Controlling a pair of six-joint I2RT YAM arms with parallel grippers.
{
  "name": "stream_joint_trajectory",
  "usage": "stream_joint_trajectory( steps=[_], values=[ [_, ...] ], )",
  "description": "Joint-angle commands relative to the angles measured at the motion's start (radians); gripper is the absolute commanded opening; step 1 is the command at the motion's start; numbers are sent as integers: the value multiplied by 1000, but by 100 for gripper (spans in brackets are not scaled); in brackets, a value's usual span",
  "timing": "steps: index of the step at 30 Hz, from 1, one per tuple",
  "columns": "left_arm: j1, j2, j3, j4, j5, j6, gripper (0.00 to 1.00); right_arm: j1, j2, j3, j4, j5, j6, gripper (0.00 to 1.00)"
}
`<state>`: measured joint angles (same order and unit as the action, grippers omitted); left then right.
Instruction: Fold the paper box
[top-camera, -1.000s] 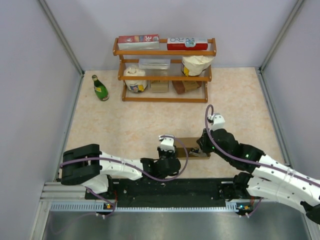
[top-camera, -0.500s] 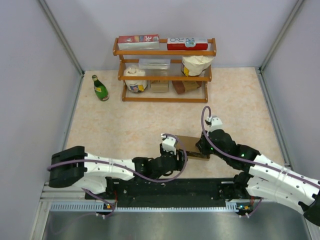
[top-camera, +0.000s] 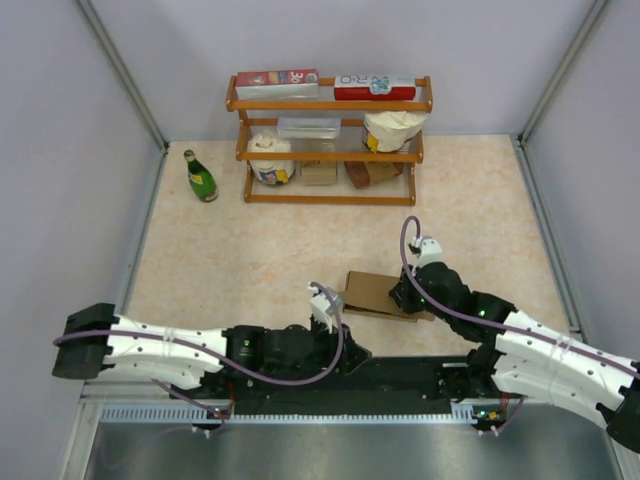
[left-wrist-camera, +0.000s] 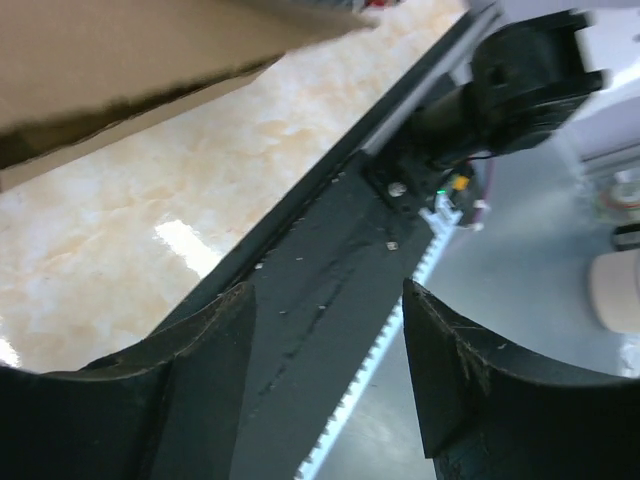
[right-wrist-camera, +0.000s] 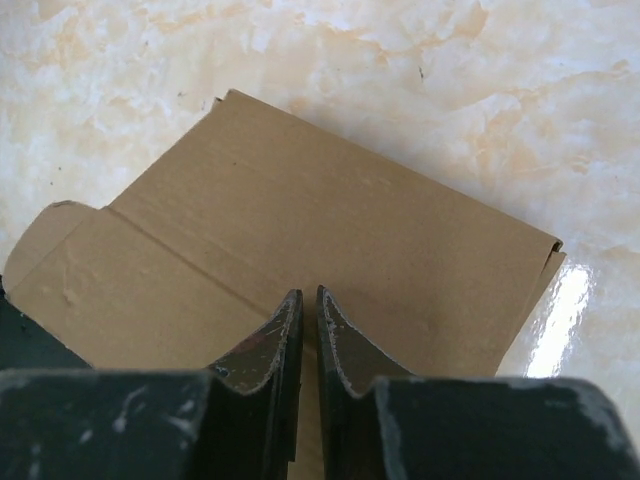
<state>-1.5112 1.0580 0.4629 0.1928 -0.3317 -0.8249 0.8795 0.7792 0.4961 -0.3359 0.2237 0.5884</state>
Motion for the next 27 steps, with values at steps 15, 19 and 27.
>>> stream_joint_trajectory(
  steps=[15, 19, 27],
  values=[
    [-34, -414, 129, -274, -475, 162, 71, -14, 6, -70, 8, -32, 11, 10],
    [-11, -388, 149, -319, -477, 171, 83, -16, 40, -64, 3, -43, 10, 10],
    [167, -296, 157, -325, -229, 152, 89, -16, 91, -50, -9, -58, 2, 10]
  ],
)
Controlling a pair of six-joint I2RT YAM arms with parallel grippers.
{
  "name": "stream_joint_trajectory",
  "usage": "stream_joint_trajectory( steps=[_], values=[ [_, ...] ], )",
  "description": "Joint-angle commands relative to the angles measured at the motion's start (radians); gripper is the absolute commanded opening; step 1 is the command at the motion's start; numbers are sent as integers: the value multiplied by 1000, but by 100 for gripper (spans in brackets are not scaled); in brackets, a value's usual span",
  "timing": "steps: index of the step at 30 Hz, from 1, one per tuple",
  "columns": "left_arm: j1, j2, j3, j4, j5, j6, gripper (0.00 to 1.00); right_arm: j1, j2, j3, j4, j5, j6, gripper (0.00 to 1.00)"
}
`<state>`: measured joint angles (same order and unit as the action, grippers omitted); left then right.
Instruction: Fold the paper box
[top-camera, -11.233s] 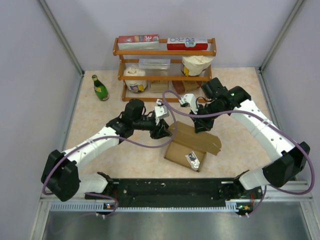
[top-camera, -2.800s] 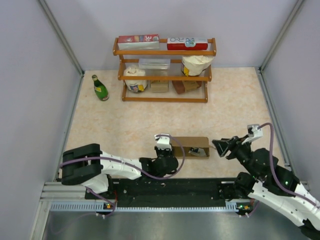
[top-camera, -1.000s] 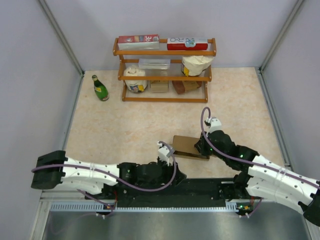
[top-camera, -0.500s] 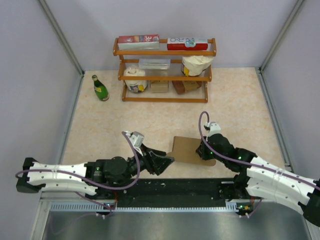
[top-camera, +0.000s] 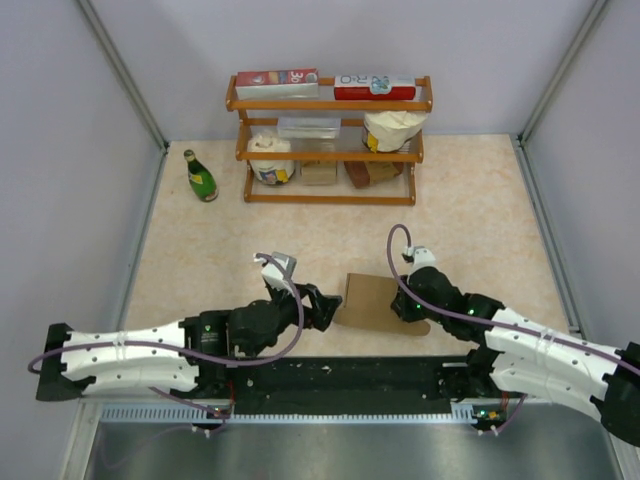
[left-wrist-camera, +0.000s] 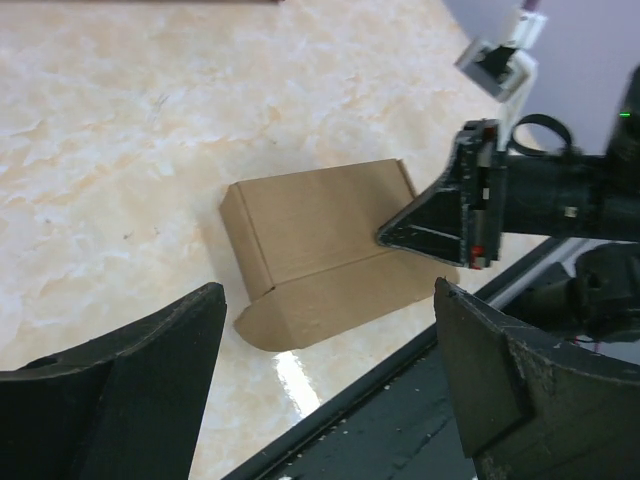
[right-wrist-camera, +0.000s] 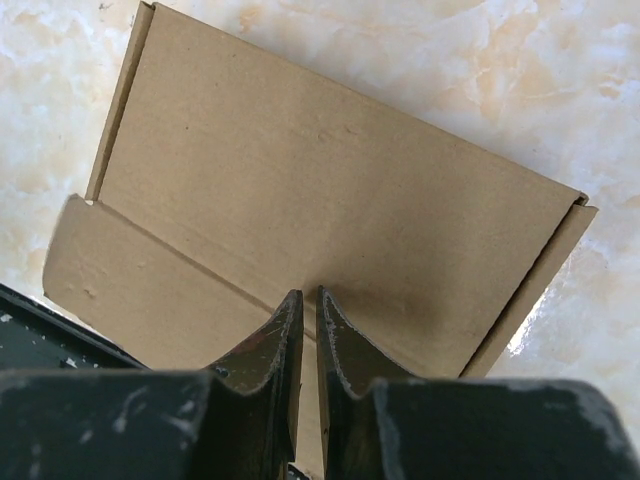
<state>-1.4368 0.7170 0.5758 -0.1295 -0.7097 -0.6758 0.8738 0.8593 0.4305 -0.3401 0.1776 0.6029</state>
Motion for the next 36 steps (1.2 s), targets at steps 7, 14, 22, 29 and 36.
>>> stream_joint_trajectory(
  steps=[7, 14, 22, 29, 36],
  values=[
    [211, 176, 44, 44, 293, 15, 89, -10, -12, 68, -60, 19, -46, 10],
    [269, 147, 0, 79, 335, 24, 99, -25, -208, 93, -60, 109, -37, 41],
    [343, 85, -51, 122, 447, 42, 99, -62, -316, 88, -206, 143, 53, 56],
    [345, 214, 88, -24, 447, 64, 99, -62, -175, 227, -424, 28, 107, 59],
    [345, 228, 67, 8, 492, 42, 99, -64, -199, 211, -405, 35, 201, 73]
  ],
)
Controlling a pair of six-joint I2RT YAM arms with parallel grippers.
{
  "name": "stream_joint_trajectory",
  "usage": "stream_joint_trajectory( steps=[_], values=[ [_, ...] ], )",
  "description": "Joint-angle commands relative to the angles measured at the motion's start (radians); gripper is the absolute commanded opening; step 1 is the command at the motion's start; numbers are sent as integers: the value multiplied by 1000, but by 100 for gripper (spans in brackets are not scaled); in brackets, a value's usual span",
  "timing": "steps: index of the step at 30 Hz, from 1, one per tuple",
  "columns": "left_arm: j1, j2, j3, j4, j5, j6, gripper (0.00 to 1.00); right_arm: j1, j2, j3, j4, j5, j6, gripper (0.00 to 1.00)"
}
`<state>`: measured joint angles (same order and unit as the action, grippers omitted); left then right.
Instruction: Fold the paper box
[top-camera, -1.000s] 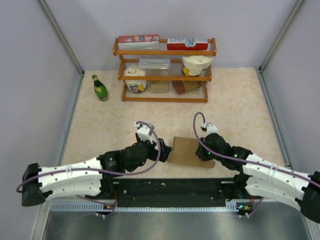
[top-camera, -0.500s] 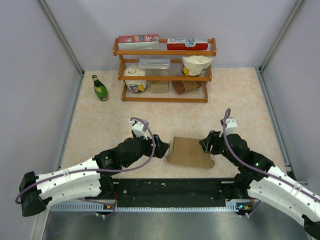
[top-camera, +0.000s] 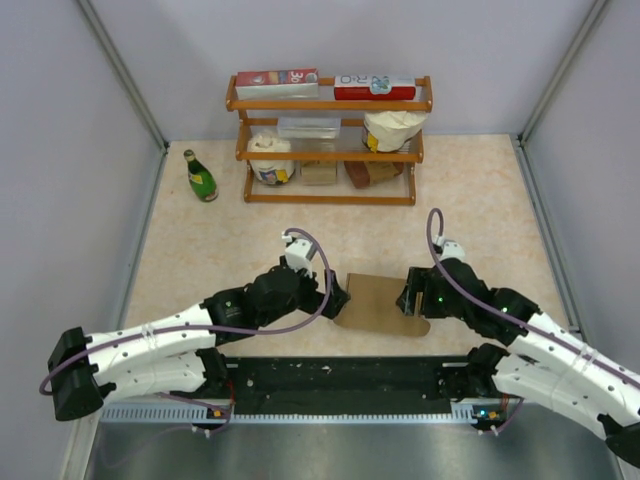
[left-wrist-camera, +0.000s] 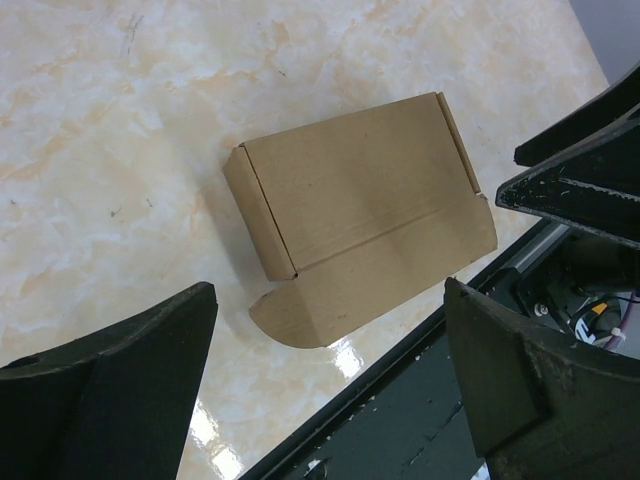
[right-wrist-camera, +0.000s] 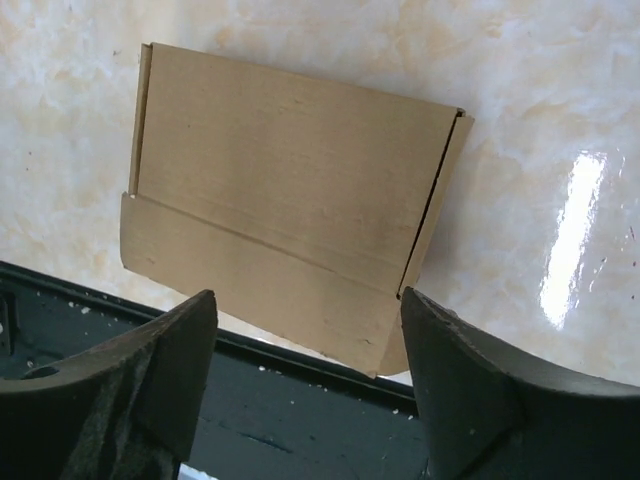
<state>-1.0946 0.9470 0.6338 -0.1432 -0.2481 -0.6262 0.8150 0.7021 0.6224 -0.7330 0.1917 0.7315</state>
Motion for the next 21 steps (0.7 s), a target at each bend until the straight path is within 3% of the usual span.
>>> stream_joint_trajectory(
  steps=[1, 3, 5, 10, 14, 18, 21],
  values=[
    [2, -5, 1, 31, 30, -12, 99, -5, -76, 2, -8, 49, 75, 76],
    [2, -13, -17, 43, 26, -21, 99, -4, -156, -29, 24, 78, 27, 84],
    [4, -16, -28, 48, 24, -20, 99, -5, -223, -42, 11, 118, 34, 86],
    [13, -4, -31, 53, 26, -26, 99, -7, -184, -13, 1, 64, 95, 99],
    [19, 4, -31, 54, 38, -23, 99, -7, -194, -36, 35, 110, 117, 99],
    [77, 30, -14, 50, 85, -9, 99, -17, -123, -10, -45, 192, 161, 77],
    [149, 70, -6, 63, 154, -20, 90, -20, -66, 5, -81, 216, 199, 59]
  ],
)
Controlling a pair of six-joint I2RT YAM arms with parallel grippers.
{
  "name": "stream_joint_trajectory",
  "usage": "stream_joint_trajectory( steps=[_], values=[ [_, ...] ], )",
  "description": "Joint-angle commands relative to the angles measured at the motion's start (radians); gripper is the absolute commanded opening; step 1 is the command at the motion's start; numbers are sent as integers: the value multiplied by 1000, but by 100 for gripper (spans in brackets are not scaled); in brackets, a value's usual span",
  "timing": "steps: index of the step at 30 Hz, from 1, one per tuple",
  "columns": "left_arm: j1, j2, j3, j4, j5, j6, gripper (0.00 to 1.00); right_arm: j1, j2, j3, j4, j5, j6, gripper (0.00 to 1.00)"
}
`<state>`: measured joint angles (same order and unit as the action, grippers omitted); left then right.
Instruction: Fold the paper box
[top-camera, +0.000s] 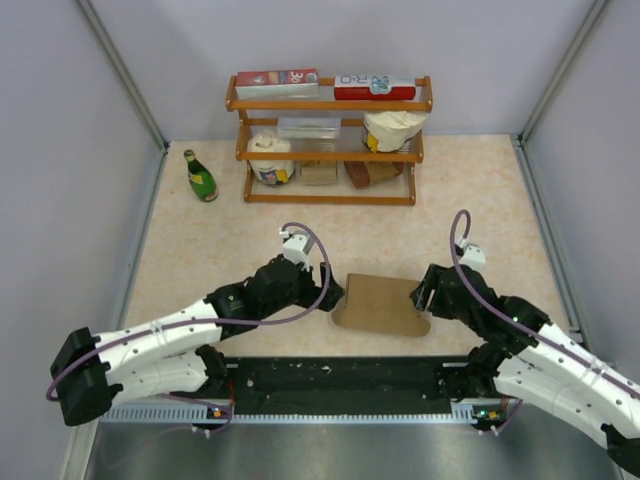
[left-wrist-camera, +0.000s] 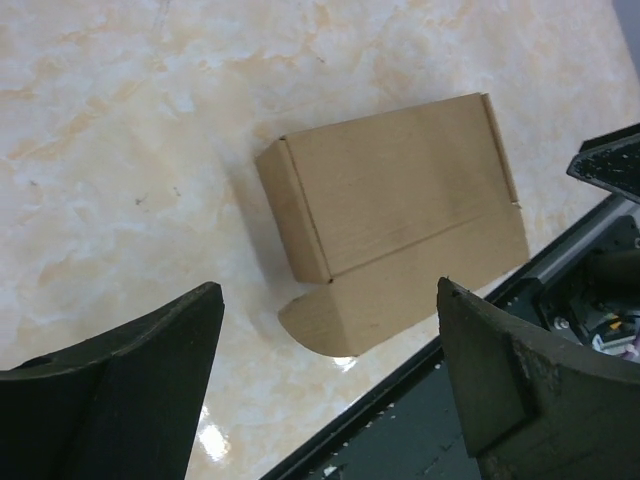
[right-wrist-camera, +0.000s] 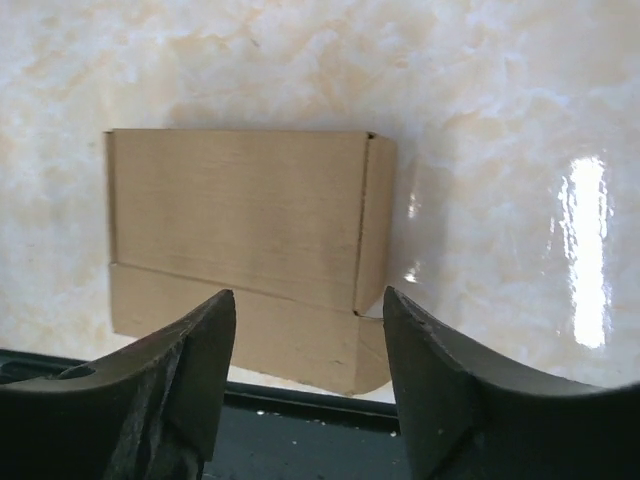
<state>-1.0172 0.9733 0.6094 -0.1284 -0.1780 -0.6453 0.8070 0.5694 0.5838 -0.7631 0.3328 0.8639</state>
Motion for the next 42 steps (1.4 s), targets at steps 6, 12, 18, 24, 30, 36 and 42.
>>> stream_joint_trajectory(
  steps=[6, 12, 18, 24, 30, 36, 42],
  values=[
    [158, 140, 85, -63, 38, 24, 34, -65, 153, 71, -157, 129, 116, 20],
    [174, 258, 116, -46, 130, 49, 0, -118, 216, 42, -153, 143, 115, 0],
    [174, 392, 148, -28, 225, 42, 0, -149, 309, 30, -38, 88, 0, 0],
    [174, 410, 142, -10, 235, 39, 0, -178, 369, 5, 63, 2, -71, 0],
    [174, 424, 142, 16, 268, 45, 0, -203, 449, -18, 146, -78, -97, 0],
    [174, 439, 133, 53, 325, 50, 0, -203, 485, -24, 222, -139, -121, 0],
    [174, 424, 99, 78, 334, 52, 0, -203, 497, -27, 289, -184, -138, 0]
  ],
)
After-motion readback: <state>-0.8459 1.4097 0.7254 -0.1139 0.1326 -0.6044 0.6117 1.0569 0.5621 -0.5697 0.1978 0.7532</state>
